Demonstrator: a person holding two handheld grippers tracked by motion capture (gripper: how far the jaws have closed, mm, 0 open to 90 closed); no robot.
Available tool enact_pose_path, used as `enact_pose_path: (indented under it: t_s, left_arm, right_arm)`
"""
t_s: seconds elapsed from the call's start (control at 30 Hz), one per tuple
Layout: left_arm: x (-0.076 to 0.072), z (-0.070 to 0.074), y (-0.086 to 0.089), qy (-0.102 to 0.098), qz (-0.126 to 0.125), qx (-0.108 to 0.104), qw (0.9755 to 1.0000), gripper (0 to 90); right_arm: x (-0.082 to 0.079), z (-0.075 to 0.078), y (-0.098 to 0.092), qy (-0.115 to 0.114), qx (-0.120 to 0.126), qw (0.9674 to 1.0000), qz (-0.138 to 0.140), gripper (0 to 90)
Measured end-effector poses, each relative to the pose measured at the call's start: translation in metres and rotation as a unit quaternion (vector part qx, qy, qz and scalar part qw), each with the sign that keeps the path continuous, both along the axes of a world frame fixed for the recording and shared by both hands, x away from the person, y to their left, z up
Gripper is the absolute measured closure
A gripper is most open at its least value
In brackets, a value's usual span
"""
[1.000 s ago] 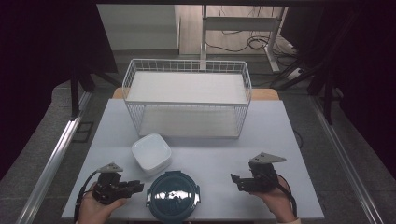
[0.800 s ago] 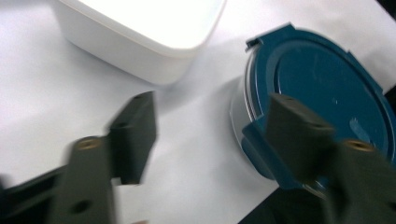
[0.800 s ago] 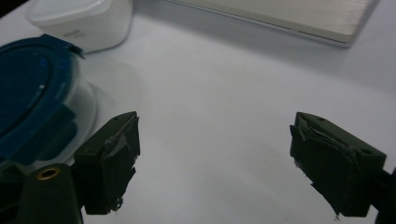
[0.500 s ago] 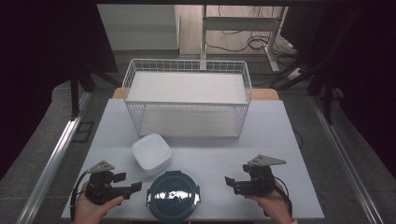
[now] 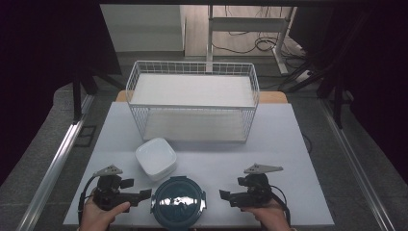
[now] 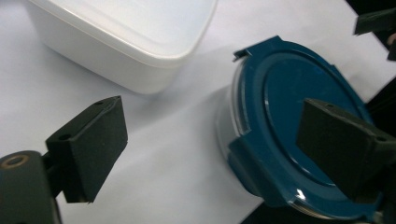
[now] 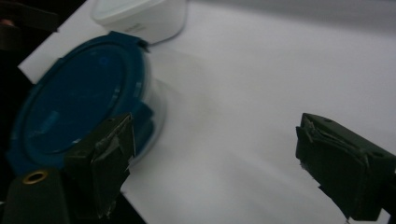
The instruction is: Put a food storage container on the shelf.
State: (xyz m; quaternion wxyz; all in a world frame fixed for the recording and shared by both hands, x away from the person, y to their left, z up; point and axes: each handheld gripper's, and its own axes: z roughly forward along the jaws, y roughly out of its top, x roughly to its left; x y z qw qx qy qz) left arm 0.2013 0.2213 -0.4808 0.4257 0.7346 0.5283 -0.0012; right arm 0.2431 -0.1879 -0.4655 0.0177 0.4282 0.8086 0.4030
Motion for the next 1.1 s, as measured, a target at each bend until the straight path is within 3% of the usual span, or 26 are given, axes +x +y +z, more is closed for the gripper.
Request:
enact_pose_path:
  t_s: [0.2,0.27,0.43,0.7,0.8,0.9,1.1]
  left_arm:
    - [-0.002,-0.002,-0.004,0.011,-0.007,-0.024,0.9996,10.9]
    - [-0.003,-0.003,-0.006,0.014,-0.012,-0.029,0.9994,11.1]
    - [-0.005,-0.010,-0.011,0.038,-0.020,-0.045,0.9981,13.3]
    - [-0.008,-0.022,-0.018,0.071,-0.024,-0.094,0.9927,20.3]
    - [-0.009,-0.028,-0.017,0.086,-0.024,-0.115,0.9893,20.9]
    - [-0.009,-0.031,-0.016,0.094,-0.024,-0.120,0.9881,21.0]
    - [-0.010,-0.043,-0.020,0.122,-0.030,-0.143,0.9817,21.3]
  right_arm:
    - [-0.006,-0.004,0.021,0.029,0.029,0.9989,0.023,11.2]
    - [-0.006,-0.009,0.027,0.053,0.047,0.9969,0.036,10.9]
    - [-0.007,-0.017,0.039,0.076,0.058,0.9946,0.040,10.3]
    - [-0.010,-0.026,0.058,0.111,0.077,0.9901,0.037,10.5]
    - [-0.010,-0.031,0.063,0.122,0.078,0.9889,0.034,10.7]
    - [-0.009,-0.036,0.064,0.135,0.084,0.9869,0.026,11.2]
    - [-0.009,-0.042,0.068,0.154,0.096,0.9832,0.018,14.1]
